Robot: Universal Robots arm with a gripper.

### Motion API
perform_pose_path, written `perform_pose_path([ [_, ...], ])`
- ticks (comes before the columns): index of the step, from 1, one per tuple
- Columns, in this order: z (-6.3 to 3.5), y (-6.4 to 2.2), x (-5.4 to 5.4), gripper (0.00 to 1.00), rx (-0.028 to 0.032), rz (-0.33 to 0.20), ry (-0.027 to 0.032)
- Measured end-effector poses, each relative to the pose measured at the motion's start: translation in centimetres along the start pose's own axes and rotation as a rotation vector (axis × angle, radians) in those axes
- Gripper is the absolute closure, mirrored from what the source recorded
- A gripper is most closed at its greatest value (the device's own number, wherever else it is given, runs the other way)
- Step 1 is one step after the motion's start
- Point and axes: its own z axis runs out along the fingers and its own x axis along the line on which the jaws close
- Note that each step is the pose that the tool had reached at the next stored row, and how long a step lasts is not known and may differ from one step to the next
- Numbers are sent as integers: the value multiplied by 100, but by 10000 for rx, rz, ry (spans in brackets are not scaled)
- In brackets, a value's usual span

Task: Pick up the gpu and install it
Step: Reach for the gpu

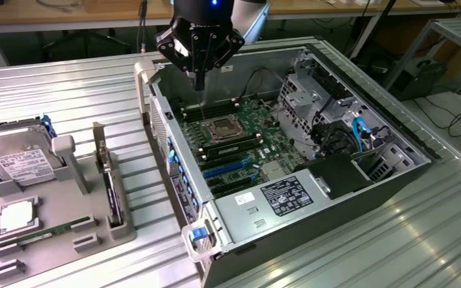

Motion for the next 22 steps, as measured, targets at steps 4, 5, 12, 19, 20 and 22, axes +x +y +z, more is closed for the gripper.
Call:
perform_pose_path([
  [4,-1,-2,18,89,0,0,0],
  [5,-1,-2,21,89,0,0,0],
  [12,-2,-5,48,89,0,-1,0],
  [19,-2,-8,84,89,1,0,0],
  [20,-2,-8,87,89,0,0,0],
  [22,-3,-8,92,89,0,-1,0],
])
